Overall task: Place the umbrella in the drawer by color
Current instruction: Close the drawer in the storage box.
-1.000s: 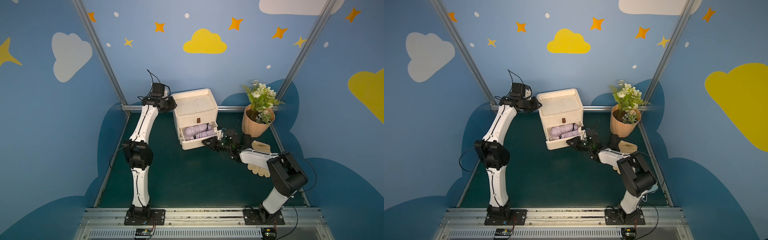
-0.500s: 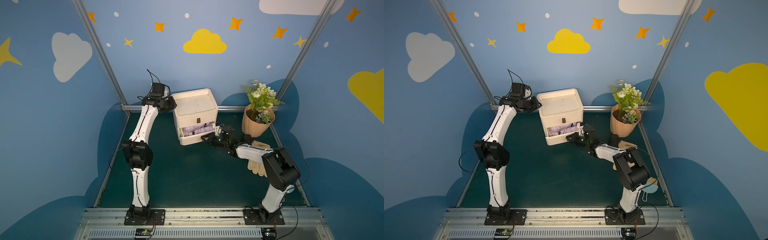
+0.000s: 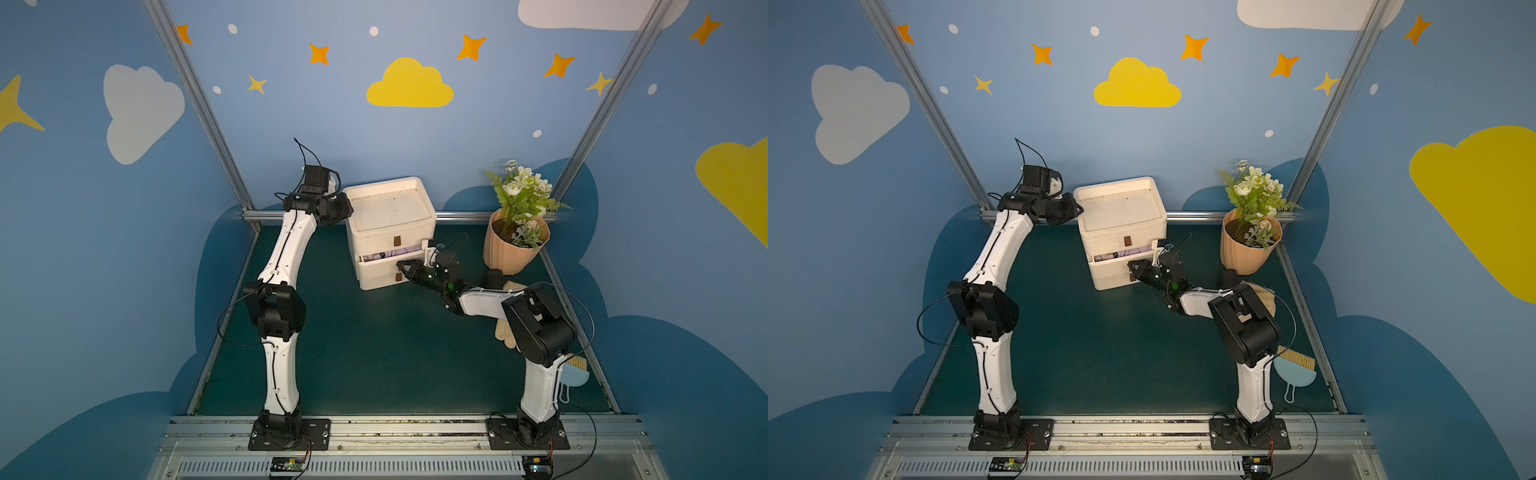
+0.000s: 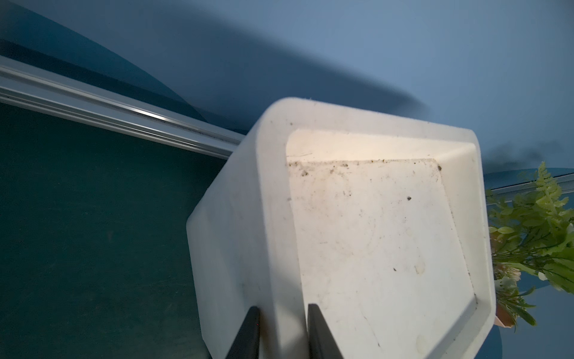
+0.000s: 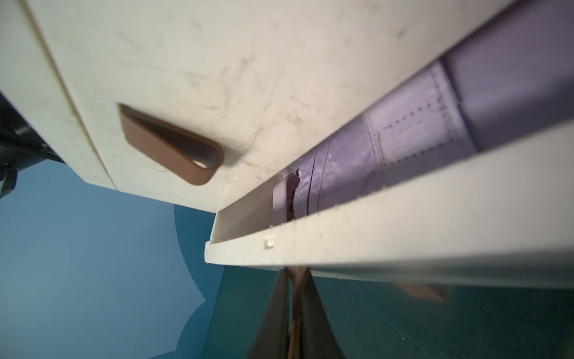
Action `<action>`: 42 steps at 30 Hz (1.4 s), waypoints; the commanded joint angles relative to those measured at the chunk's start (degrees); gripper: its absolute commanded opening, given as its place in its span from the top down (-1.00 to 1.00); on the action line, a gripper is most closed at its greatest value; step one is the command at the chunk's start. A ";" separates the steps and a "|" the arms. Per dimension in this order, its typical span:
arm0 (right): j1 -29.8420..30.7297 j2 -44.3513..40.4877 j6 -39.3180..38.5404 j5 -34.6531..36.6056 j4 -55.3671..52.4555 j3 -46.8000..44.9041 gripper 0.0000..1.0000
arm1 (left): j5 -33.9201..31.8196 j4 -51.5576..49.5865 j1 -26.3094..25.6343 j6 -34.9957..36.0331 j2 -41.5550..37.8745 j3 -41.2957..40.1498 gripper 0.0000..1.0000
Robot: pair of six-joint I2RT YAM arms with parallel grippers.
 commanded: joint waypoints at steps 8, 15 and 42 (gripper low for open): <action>-0.13 4.39 0.63 9.16 10.37 5.28 0.78 | 3.96 -0.79 -1.96 1.37 -0.85 -1.22 0.71; -0.14 5.56 1.06 9.39 10.57 6.18 0.52 | 3.76 -0.94 -2.05 1.44 -1.33 -1.37 0.71; -1.99 7.46 -1.20 -5.25 17.18 -11.58 -0.39 | 4.28 -0.49 -2.22 1.67 0.78 -1.02 0.70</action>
